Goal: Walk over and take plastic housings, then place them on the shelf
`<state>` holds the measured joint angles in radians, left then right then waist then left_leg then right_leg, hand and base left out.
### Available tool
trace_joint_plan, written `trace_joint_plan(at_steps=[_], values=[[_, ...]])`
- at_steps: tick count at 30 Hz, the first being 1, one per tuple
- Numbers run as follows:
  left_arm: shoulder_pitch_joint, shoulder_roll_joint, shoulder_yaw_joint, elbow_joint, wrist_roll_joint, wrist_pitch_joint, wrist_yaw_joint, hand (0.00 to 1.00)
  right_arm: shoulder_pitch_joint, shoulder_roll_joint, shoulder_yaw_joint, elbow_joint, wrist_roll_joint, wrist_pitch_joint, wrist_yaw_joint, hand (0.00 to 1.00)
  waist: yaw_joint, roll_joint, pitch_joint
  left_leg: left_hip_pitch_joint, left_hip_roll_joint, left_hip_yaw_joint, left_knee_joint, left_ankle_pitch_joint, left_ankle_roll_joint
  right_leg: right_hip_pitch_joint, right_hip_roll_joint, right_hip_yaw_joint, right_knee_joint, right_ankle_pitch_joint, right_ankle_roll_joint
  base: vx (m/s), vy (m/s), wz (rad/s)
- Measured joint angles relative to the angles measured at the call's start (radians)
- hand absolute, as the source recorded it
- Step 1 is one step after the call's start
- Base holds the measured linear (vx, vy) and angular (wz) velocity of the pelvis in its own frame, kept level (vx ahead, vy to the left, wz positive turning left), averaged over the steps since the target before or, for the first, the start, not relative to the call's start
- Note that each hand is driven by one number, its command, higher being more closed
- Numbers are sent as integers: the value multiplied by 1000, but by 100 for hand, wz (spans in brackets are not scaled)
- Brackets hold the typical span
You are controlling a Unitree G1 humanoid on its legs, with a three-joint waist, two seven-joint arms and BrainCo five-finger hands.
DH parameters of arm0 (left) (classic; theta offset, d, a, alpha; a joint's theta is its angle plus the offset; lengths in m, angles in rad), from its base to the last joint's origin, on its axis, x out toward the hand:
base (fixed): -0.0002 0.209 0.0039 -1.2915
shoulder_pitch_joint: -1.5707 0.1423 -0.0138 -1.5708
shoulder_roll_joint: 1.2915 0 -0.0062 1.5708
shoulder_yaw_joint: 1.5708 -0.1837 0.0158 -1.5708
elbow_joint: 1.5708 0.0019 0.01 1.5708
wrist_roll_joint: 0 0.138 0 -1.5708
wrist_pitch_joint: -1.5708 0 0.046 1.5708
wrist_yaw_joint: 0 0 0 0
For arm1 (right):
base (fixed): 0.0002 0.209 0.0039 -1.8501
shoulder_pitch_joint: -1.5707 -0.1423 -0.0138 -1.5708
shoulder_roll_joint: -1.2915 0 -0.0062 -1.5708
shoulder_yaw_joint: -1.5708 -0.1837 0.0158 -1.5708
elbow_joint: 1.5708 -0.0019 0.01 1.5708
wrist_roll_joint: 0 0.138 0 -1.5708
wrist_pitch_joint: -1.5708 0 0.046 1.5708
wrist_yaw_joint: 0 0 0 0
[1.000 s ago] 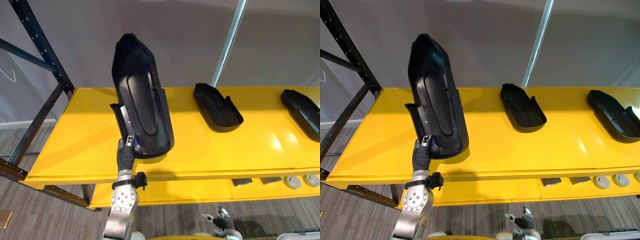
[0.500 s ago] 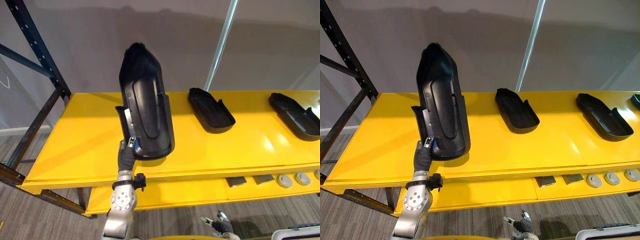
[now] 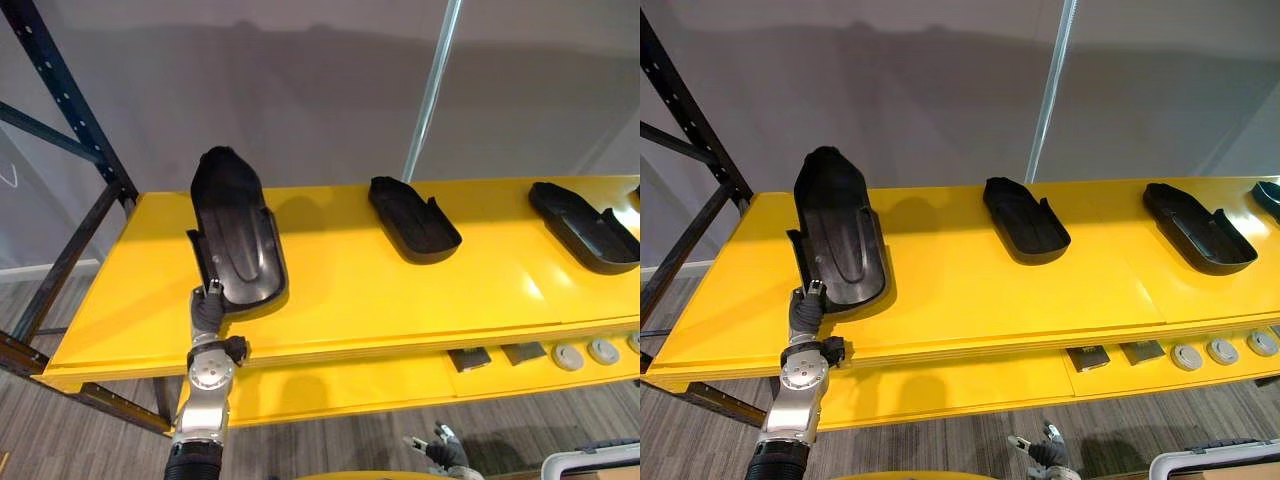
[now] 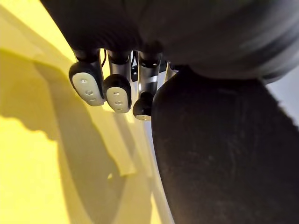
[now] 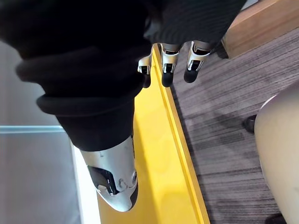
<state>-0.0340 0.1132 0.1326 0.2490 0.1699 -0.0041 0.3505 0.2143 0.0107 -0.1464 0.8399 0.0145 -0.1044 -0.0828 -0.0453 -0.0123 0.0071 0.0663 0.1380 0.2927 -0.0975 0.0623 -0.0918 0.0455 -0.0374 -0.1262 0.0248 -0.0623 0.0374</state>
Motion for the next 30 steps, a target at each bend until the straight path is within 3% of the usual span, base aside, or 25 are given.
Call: trace_joint_plan(at_steps=[9,19,20,30], values=[[-139,47,32,126,15,22,-1,100,-23,-23,0,19,-24,5,1,0,-13,1,9,0,0,8,1,0,0,5,2,15,-12,6,-7,42,-3,-4],[-172,76,35,154,80,43,-22,100,-33,-23,0,19,-24,5,1,0,-26,-6,28,0,-2,21,-5,0,0,-5,2,40,-29,29,-2,-57,14,-6],[-172,77,35,154,87,45,-24,0,-33,-23,0,19,-24,5,2,0,-26,-6,28,0,-2,22,-5,0,0,-6,2,41,-29,29,-2,0,0,0],[-186,78,35,153,107,59,-19,0,-34,-22,0,19,-25,5,21,0,-26,-5,29,1,-3,15,-5,0,0,2,2,34,-34,29,-2,30,0,1]])
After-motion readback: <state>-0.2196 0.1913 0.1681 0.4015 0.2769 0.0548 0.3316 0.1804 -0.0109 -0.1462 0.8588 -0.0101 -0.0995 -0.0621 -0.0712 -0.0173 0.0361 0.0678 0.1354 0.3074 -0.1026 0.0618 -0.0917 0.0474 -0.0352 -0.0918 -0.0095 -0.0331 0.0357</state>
